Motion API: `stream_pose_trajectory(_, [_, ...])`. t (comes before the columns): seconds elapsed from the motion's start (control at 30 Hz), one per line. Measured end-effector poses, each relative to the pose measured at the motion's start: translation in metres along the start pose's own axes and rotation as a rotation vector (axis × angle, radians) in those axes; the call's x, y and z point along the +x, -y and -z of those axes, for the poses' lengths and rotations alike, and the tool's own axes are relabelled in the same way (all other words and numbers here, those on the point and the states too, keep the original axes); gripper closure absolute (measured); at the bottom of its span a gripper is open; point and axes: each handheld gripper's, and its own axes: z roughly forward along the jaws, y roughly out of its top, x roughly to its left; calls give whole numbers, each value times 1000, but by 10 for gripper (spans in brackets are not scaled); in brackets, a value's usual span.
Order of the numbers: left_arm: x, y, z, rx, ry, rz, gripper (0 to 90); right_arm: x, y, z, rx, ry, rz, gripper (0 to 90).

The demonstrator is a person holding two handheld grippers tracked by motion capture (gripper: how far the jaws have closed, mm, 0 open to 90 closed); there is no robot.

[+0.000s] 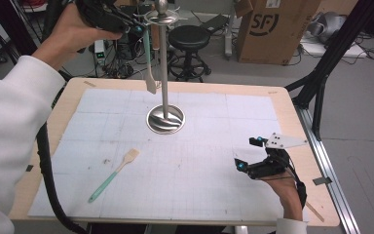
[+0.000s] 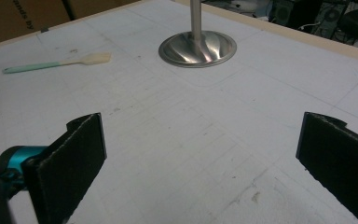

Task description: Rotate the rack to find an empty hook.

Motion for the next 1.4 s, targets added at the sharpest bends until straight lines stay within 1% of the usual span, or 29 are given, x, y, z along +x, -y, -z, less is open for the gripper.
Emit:
stream_pose_trajectory(0.13, [9,4,3,0,-5,11,898,0,0,0,-9,-3,1,0])
stream_pose_trajectory(0.3, [20,6,1,-1,-10,25,898,0,0,1,-7,-2,-4,0])
stream_pose_trajectory(0.43, [28,2,-1,12,-15,10,898,0,0,1,-8,2,-6,0])
stream_pose_trajectory(0.5, [31,1,-1,0,-7,15,898,-1,0,2,-5,6,-7,0])
stream_pose_trajectory(0.57, [31,2,-2,-3,-4,11,899,-2,1,2,-3,8,-11,0])
stream_pose_trajectory(0.73, [30,3,1,5,-14,9,898,-2,1,1,4,9,-8,0])
stream_pose_trajectory(0.93, [23,3,7,11,-15,1,898,-2,2,1,6,10,-11,0])
stream_pose_trajectory(1.07, [18,4,13,16,-24,0,898,-2,2,1,10,11,-10,0])
stream_pose_trajectory(1.23, [12,10,19,13,-26,3,898,-1,2,0,14,10,-7,0])
stream_pose_trajectory(1.3, [10,12,21,8,-27,12,898,-1,1,0,14,9,-7,0])
stream_pose_trajectory(1.4, [6,15,24,12,-32,15,898,-1,2,-1,17,12,-5,0])
